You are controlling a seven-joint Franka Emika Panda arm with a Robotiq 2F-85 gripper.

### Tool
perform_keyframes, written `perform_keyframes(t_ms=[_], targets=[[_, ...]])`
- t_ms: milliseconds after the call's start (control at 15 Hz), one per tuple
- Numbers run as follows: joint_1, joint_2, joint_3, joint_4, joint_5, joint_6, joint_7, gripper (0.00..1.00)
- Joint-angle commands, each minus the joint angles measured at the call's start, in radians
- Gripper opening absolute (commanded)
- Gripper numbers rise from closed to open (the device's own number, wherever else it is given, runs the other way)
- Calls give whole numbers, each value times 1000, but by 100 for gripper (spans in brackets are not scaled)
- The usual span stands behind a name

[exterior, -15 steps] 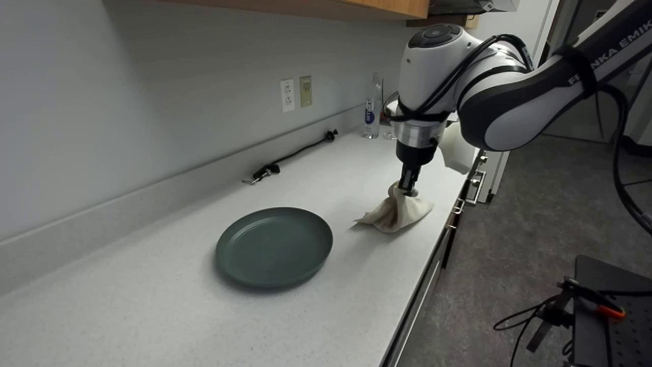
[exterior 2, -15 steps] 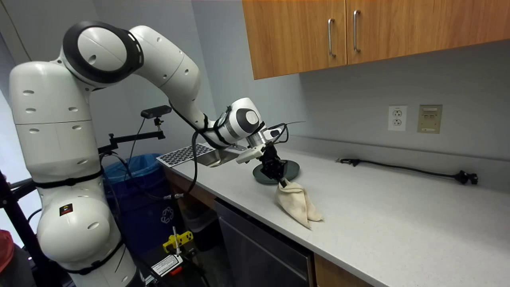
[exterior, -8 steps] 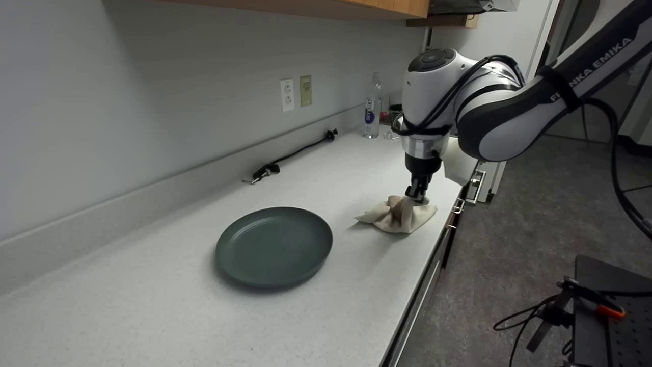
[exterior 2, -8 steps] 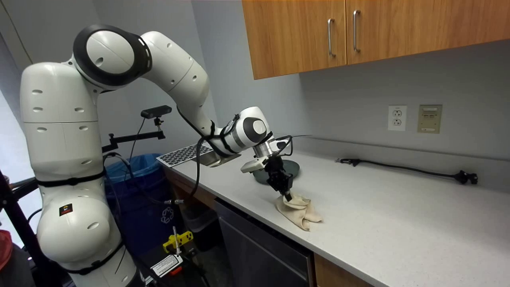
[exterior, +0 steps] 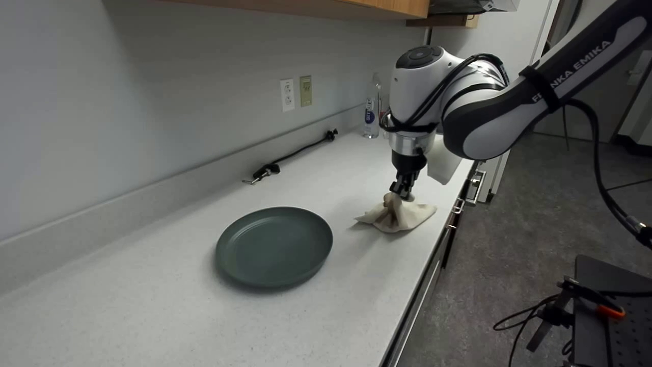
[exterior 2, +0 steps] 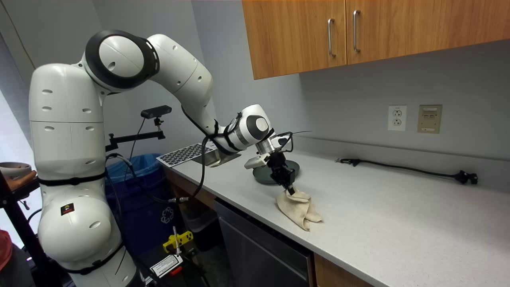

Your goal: Fold the towel into a triangle twice

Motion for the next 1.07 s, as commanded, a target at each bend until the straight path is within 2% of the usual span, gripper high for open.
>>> perform_keyframes(t_ms=[0,267,333,467,733,1000], targets=[[26,46,0,67,17,25,8,2],[19,101,25,96,138,71,-69,2],[19,116,28,103,166,71,-88,32],[23,135,25,107,195,80,-117,40],[47,148,-11,96,148,128,-107,71],[97,125,-90,75,53,201,-12,98]])
